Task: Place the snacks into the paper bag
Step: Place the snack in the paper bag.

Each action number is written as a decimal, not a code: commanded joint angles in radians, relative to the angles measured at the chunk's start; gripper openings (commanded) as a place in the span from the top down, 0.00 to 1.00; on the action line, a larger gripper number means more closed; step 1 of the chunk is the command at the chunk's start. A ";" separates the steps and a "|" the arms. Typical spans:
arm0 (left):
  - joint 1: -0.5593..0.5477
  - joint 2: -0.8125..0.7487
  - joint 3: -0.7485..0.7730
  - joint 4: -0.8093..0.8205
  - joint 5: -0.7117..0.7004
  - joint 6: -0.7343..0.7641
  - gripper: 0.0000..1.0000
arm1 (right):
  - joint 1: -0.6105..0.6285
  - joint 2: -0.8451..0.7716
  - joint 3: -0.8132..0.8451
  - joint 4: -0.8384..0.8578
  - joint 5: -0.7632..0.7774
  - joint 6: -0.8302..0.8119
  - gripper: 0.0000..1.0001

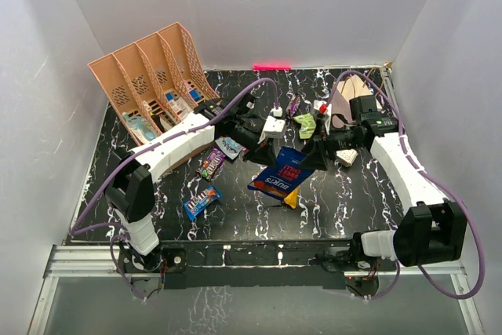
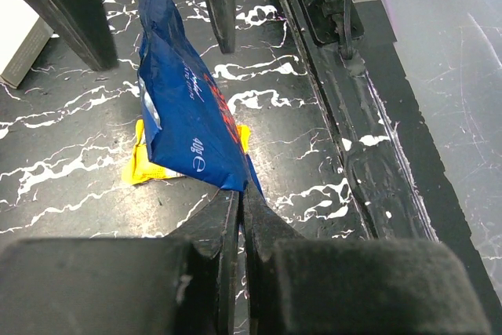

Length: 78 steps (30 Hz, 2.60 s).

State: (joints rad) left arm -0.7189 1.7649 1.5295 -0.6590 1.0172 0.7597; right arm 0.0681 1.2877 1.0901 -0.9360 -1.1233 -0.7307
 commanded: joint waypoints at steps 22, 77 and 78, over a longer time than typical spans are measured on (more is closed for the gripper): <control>0.009 -0.093 0.002 -0.006 0.012 0.033 0.75 | 0.031 -0.063 0.051 0.080 0.077 0.118 0.92; 0.296 -0.268 -0.097 0.084 -0.281 -0.135 0.03 | -0.268 -0.088 0.555 0.299 0.997 0.749 0.92; 0.296 -0.269 -0.097 0.085 -0.281 -0.135 0.03 | -0.268 -0.087 0.547 0.303 0.996 0.752 0.92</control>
State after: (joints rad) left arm -0.4282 1.5482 1.4384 -0.5838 0.6960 0.6315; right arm -0.1928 1.2064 1.6569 -0.7330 -0.1406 -0.0105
